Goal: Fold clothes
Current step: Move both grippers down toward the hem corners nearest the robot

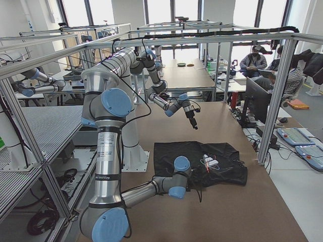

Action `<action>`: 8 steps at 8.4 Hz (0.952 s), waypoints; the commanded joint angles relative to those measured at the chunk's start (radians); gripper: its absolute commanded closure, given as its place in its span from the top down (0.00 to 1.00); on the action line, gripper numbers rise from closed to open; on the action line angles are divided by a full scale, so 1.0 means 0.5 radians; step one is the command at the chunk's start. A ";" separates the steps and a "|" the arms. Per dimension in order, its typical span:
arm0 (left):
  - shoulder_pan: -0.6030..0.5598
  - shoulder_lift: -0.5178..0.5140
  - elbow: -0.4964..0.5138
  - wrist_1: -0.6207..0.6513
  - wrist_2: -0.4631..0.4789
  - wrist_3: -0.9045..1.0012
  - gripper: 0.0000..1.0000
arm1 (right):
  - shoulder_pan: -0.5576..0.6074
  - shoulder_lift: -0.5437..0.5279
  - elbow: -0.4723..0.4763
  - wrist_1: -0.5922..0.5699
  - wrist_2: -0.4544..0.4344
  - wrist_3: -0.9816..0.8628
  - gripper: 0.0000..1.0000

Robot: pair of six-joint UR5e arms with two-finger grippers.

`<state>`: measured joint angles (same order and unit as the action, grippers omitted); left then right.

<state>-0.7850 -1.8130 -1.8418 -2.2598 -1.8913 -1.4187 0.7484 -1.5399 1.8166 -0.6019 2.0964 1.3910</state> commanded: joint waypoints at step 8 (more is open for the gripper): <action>0.459 0.248 -0.194 -0.205 0.432 -0.267 1.00 | -0.558 -0.200 -0.019 0.167 -0.232 0.169 0.94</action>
<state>-0.5743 -1.6903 -1.9358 -2.3621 -1.7037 -1.5514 0.5010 -1.6169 1.8063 -0.5186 1.9813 1.4756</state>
